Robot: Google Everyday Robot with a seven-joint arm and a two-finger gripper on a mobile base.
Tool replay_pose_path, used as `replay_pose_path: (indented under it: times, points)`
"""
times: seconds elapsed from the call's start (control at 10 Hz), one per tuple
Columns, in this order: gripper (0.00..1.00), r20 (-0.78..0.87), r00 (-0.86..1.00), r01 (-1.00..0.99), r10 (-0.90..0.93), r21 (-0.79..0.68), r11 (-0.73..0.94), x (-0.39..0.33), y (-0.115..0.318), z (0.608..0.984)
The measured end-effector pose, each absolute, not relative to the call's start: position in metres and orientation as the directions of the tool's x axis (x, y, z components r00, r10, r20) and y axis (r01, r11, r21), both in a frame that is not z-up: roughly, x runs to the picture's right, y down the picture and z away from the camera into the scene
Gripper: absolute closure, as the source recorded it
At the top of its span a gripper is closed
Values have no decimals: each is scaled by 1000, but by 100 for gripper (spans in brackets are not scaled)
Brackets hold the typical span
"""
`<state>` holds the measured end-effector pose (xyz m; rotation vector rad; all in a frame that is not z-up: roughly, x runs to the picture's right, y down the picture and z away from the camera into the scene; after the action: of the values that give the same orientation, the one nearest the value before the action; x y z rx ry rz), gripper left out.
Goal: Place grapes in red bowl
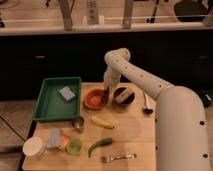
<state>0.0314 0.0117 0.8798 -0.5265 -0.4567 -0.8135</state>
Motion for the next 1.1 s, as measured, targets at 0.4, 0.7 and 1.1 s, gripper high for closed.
replay_pose_path:
  times: [0.4,0.7,1.1]
  points:
    - [100,572,604,776,-555,-265,572,34,11,881]
    - [100,575,602,777,-554,-265,571,35,11,883]
    - [100,578,598,780,-555,-261,569,34,8,884]
